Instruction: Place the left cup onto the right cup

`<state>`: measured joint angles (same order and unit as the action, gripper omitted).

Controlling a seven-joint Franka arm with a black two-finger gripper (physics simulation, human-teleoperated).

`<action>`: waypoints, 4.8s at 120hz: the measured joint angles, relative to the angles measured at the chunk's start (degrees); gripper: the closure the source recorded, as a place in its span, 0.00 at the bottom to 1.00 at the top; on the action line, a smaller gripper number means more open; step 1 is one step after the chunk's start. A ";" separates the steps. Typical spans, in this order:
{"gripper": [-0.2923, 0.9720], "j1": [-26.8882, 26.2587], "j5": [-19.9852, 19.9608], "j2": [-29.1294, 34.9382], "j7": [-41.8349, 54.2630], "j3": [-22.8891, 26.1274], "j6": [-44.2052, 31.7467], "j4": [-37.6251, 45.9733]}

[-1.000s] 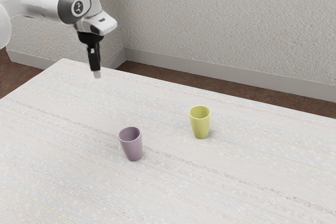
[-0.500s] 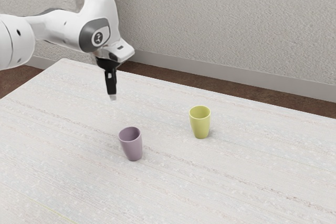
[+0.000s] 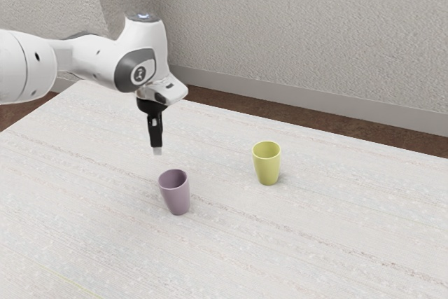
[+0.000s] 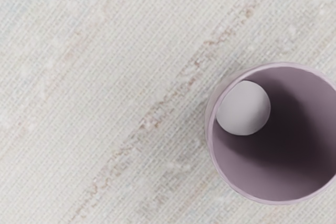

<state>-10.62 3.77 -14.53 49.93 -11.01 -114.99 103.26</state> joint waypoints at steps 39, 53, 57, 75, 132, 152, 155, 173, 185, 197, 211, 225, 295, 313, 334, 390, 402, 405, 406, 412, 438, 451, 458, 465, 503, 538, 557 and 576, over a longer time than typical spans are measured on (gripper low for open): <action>0.23 -0.59 0.09 -1.06 -1.12 0.62 -2.37 1.91; 0.23 -0.69 0.14 -1.35 -1.44 0.70 -3.23 2.36; 0.23 -0.71 0.15 -1.49 -1.52 0.75 -3.51 2.56; 0.23 -0.73 0.18 -2.14 -1.82 1.05 -4.60 3.25; 0.23 -0.72 0.16 -4.49 -2.44 1.17 -6.42 4.07; 0.33 -0.60 0.18 -5.16 -2.53 1.17 -7.29 4.07; 0.35 -0.58 0.18 -5.27 -2.53 1.17 -7.45 4.07; 0.45 -0.71 0.16 -5.53 -2.60 1.22 -8.08 4.07; 0.50 -0.71 0.12 -5.55 -2.67 1.57 -8.31 4.07; 0.53 -0.73 0.06 -5.51 -2.86 1.98 -8.44 4.14; 0.56 -0.73 -0.03 -5.47 -3.15 2.48 -8.54 4.40; 0.67 -0.73 -0.26 -5.43 -3.50 2.64 -8.59 4.78; 0.85 -0.40 -0.08 -2.99 -4.74 2.67 -8.19 5.23; 0.85 -0.13 0.20 -1.93 -4.99 2.67 -8.00 5.00; 0.85 0.00 0.33 -0.74 -5.18 2.67 -7.58 4.49; 0.85 0.33 -0.34 -1.27 -5.30 2.67 -2.26 -5.80; 0.85 0.33 -1.26 -2.19 -5.20 2.62 -0.82 -8.43; 0.85 0.33 -1.51 -2.42 -5.16 2.60 -0.45 -9.17; 0.85 0.32 -1.59 -2.49 -5.15 2.60 -0.33 -9.41; 0.85 0.28 -1.96 -2.87 -5.06 2.63 0.30 -10.69; 0.85 -0.41 -3.55 -4.08 -4.72 2.67 2.25 -14.56; 0.85 -1.12 -4.21 -4.37 -4.59 2.67 2.85 -15.48; 0.85 -1.34 -4.40 -4.61 -4.53 2.67 3.02 -15.93; 0.85 -1.70 -4.54 -5.11 -4.47 2.66 3.18 -16.73; 0.85 -2.69 -4.67 -7.99 -3.80 2.63 3.19 -20.71; 0.85 -2.74 -4.66 -13.09 -1.98 2.58 3.31 -27.25; 0.85 -3.75 -4.95 -14.33 -0.96 2.45 3.50 -29.82; 0.85 -4.90 -6.40 -14.50 -0.18 2.16 3.82 -31.08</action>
<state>-15.52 -2.64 -29.03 49.75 -8.85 -111.17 72.18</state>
